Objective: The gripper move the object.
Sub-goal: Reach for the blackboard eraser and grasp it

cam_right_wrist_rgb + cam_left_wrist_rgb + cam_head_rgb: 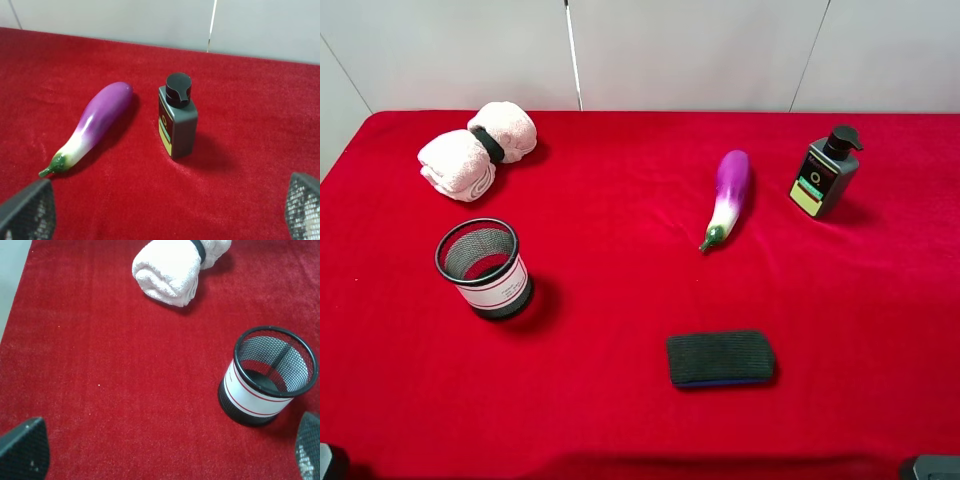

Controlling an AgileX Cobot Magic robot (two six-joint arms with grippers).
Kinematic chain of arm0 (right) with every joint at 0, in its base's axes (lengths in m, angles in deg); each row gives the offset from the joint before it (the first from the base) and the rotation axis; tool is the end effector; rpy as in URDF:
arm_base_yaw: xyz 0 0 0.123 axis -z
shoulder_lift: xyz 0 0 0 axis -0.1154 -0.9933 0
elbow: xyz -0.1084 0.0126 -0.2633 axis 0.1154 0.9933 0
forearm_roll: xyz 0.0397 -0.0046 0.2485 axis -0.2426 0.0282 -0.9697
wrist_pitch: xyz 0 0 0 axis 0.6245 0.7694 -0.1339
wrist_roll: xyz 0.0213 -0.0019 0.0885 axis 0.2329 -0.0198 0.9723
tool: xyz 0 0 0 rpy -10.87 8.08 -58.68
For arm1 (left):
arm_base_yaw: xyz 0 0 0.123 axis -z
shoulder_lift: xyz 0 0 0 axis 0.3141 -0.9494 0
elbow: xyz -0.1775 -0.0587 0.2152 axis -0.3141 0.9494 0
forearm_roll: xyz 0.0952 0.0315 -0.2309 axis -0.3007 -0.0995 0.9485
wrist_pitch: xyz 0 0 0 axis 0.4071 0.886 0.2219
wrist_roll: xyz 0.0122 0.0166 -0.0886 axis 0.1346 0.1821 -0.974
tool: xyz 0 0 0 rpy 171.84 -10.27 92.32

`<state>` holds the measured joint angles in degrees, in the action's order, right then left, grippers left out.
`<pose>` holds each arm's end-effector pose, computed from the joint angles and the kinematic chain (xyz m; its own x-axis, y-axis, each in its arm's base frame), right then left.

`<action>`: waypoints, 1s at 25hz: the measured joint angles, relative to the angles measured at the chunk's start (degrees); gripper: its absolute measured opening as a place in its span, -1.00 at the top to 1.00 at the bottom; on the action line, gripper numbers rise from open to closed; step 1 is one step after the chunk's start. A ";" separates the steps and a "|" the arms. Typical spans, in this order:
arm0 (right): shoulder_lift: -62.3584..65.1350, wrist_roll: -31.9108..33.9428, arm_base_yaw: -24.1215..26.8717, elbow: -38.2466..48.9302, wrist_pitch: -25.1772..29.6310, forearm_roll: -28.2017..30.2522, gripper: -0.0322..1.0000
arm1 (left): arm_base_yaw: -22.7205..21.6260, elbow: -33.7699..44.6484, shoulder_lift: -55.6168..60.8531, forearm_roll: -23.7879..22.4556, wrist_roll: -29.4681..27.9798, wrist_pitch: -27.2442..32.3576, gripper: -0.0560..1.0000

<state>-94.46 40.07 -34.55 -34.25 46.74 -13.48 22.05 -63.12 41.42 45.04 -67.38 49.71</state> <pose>0.0625 0.0080 0.2987 -0.4557 -0.0894 -0.8856 -0.2044 0.9789 0.0063 -0.0036 -0.0005 0.2737 -0.4640 -0.0431 -0.8848 0.0386 0.9969 -0.0689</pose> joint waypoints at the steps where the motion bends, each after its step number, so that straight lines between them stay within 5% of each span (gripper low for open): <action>1: 0.00 0.00 0.00 0.00 0.00 -0.11 -0.40 | 0.00 0.00 0.00 0.00 0.00 0.00 -0.96; 12: -0.10 -3.49 0.00 0.00 -1.55 -1.09 -0.40 | 0.00 0.00 0.00 0.00 0.00 0.00 -0.96; 25: -16.55 -19.47 0.00 0.00 -10.28 -10.40 -0.40 | 0.00 0.00 0.00 0.00 0.00 0.00 -0.96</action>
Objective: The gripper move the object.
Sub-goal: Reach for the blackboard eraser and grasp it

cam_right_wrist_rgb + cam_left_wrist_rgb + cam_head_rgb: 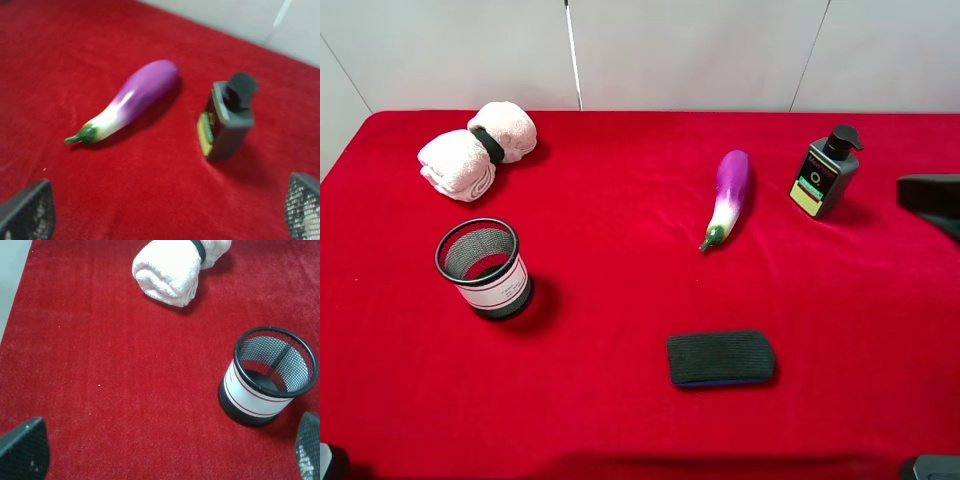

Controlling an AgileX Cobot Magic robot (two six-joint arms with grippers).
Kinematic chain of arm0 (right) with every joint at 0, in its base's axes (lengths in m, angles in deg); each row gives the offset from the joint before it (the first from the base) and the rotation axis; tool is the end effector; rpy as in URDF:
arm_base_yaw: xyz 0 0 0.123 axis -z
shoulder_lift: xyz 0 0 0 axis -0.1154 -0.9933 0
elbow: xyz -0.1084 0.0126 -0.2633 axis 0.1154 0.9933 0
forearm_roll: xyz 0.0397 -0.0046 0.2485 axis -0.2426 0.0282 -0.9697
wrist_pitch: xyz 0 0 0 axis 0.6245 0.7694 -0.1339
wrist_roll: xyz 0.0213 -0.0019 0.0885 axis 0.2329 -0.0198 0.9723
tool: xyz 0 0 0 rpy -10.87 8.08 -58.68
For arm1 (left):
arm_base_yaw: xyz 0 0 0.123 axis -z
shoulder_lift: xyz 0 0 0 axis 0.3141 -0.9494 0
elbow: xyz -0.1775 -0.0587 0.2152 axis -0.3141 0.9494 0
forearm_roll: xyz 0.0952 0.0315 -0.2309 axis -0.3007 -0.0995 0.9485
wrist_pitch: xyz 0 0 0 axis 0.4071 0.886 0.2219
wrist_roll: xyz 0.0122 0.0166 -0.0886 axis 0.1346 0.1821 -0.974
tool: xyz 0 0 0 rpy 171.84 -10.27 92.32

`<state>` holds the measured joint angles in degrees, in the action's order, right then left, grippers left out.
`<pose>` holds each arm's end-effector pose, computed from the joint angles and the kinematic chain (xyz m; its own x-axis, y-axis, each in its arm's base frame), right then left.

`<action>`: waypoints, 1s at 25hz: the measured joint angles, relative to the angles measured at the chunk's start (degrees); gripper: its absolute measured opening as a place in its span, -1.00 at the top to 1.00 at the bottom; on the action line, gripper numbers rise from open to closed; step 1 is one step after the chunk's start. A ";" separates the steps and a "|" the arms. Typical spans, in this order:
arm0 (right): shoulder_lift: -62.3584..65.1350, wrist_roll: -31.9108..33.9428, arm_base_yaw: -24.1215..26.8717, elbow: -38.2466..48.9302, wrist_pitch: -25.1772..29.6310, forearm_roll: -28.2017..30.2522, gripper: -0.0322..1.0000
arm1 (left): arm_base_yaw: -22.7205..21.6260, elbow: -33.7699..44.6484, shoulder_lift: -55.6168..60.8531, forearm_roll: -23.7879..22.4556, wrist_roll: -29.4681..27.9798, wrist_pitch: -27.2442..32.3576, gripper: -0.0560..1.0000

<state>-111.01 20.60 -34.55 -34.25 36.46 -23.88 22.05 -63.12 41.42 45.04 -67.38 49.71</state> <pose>0.1078 0.0473 0.2836 -0.4848 -0.3574 -0.7983 -0.4435 0.8871 -0.1279 -0.0036 -0.0005 0.2737 -0.4640 -0.0431 -0.8848 0.0386 0.9969 -0.0689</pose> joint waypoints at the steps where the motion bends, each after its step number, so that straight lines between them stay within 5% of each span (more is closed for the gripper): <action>1: -1.64 -1.54 0.00 0.00 -0.72 -0.96 -0.40 | 0.00 0.00 0.00 0.00 0.00 0.00 -0.96; 13: -13.06 -17.40 -0.27 0.00 -4.93 -5.68 -0.40 | 0.00 0.00 0.00 0.00 0.00 0.00 -0.96; 25: -17.34 -23.86 -9.52 0.00 -5.07 -5.74 -0.40 | 0.00 0.00 0.00 0.00 0.00 0.00 -0.96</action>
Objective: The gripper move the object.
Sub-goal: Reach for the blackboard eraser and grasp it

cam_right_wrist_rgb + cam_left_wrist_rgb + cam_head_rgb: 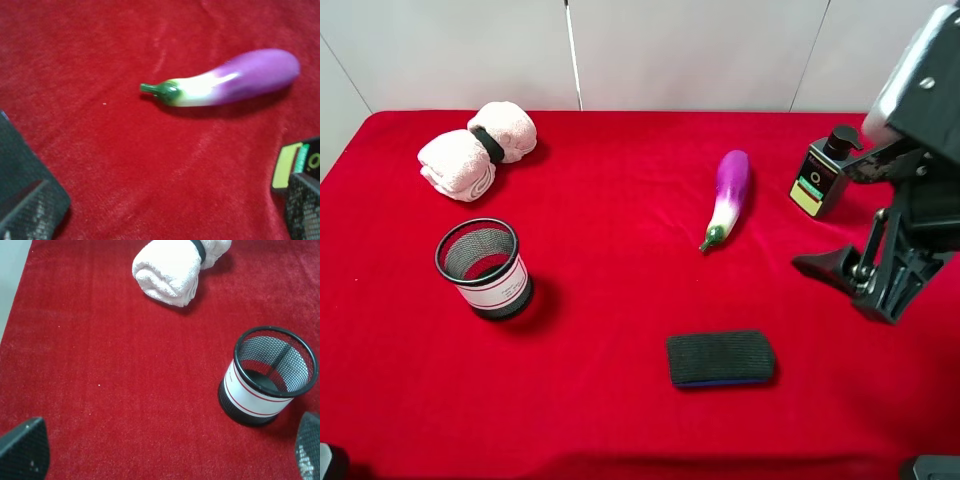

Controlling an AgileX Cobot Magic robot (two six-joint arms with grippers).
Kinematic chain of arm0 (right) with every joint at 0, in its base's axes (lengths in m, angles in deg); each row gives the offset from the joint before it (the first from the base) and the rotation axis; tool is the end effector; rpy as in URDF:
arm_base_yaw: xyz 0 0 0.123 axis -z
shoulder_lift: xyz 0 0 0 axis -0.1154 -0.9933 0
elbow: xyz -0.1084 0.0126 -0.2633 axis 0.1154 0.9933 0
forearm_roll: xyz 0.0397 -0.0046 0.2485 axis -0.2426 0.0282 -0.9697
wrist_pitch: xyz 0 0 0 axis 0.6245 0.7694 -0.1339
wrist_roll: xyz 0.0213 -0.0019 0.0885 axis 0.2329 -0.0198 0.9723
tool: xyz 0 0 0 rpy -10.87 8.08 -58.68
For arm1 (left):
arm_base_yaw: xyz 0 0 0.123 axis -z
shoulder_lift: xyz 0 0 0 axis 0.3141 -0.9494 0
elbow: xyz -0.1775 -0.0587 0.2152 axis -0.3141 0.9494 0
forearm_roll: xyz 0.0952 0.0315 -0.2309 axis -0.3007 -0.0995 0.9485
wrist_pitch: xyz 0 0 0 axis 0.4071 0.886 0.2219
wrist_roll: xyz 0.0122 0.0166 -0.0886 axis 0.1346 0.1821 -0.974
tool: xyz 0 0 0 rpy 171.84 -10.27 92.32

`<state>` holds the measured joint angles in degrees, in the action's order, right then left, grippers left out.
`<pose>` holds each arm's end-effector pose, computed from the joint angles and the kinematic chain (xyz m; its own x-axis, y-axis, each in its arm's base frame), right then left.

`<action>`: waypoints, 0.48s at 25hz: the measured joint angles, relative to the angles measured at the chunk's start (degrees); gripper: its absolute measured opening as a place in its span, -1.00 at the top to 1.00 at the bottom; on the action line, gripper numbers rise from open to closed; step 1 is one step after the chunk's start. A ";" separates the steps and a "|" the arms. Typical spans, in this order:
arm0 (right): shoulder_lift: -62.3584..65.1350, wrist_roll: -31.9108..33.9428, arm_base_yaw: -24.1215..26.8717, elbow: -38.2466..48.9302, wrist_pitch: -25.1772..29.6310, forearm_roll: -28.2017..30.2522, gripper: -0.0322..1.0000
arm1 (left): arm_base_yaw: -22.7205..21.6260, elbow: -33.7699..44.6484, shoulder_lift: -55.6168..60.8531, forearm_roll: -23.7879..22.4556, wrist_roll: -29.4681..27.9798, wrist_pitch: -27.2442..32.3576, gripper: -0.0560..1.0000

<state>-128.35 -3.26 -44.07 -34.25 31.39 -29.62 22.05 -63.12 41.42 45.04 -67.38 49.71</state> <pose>0.1336 0.0986 0.2457 -0.2992 -0.7506 -0.5891 -0.7853 0.5445 -0.2948 -0.0036 -0.0005 0.2737 -0.4640 -0.0431 -0.8848 0.0386 0.9969 -0.0689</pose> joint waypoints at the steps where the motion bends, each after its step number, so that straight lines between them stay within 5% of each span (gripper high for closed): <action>1: -0.62 0.00 -0.39 0.00 -0.05 0.00 -0.40 | 0.00 0.00 0.00 0.00 0.00 0.00 -0.96; 12: -10.73 -0.36 -1.25 0.00 0.61 -2.30 -0.40 | 0.00 0.00 0.00 -0.04 0.00 0.00 -0.96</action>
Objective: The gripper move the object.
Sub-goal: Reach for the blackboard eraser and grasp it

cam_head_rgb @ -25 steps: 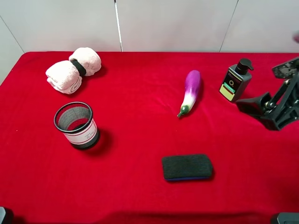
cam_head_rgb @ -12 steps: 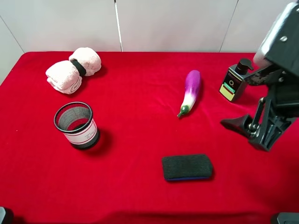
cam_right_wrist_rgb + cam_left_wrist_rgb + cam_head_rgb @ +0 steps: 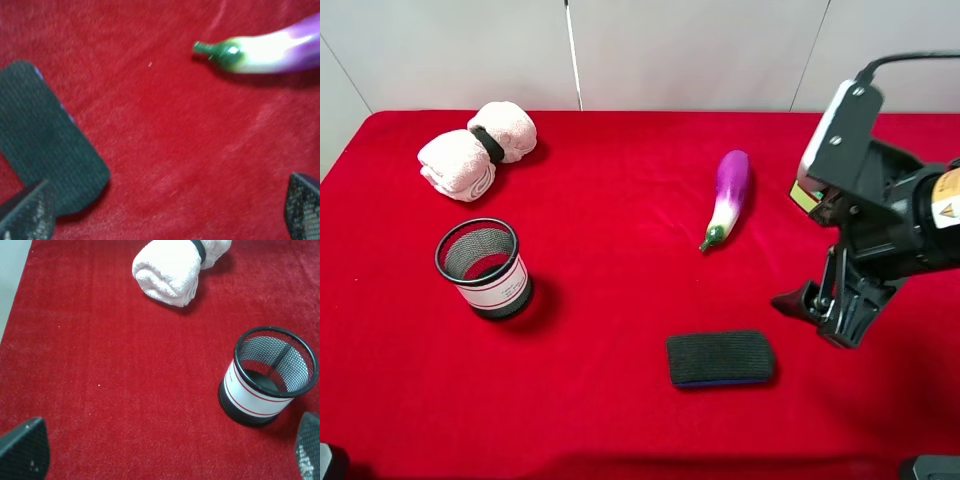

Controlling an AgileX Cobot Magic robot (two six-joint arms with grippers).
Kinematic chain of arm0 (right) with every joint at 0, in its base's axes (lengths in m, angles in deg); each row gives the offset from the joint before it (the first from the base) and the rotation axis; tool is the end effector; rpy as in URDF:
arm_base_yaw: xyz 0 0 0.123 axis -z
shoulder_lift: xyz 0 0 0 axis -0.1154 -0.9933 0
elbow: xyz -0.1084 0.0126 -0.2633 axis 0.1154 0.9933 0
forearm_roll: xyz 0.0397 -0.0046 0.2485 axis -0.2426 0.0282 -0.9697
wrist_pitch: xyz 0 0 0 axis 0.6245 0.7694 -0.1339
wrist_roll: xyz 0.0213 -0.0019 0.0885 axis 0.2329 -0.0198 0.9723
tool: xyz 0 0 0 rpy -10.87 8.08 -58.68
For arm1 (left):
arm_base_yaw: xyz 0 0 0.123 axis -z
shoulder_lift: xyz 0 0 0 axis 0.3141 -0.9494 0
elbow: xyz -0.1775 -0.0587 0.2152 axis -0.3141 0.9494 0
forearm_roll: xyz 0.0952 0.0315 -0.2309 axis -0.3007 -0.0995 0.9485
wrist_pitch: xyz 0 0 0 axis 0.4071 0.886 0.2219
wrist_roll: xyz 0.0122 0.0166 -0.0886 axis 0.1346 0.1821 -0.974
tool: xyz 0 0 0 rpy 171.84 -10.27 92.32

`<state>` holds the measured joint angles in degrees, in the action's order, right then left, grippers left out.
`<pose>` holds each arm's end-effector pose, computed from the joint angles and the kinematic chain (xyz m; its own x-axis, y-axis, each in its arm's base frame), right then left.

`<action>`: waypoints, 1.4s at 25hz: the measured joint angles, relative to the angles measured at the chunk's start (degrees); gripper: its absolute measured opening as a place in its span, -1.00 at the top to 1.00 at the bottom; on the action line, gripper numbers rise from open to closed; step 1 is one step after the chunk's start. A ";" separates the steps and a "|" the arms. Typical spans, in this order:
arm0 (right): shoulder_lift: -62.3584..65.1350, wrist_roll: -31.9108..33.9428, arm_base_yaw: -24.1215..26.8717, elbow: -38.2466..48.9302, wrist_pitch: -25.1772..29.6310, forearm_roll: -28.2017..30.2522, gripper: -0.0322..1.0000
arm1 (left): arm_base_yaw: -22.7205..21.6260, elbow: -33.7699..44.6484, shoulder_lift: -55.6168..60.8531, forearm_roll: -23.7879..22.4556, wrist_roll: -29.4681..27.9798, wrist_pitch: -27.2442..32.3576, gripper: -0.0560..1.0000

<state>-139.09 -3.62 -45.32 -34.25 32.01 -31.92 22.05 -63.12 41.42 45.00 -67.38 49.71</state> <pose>0.1452 0.1149 0.2121 -0.3835 -0.8045 -0.4535 -0.8348 0.5120 -0.2024 -0.0036 -0.0004 0.2737 -0.4640 -0.0428 -0.8848 0.0383 0.9969 -0.0683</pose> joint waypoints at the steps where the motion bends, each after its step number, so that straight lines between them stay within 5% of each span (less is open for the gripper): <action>1: -0.78 0.00 -0.40 0.00 0.12 0.00 -0.40 | 0.00 0.00 0.00 0.00 0.00 0.00 -0.96; 8: -4.10 0.00 -3.91 -0.05 1.57 -0.32 -0.40 | 0.00 0.00 0.00 0.00 0.00 0.00 -0.96; 35: -20.64 1.34 -4.52 -6.12 8.52 -5.17 -0.40 | 0.00 0.00 0.00 0.00 0.00 0.00 -0.96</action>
<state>-159.73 -2.28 -49.84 -40.37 40.52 -37.09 22.05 -63.12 41.42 45.00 -67.38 49.71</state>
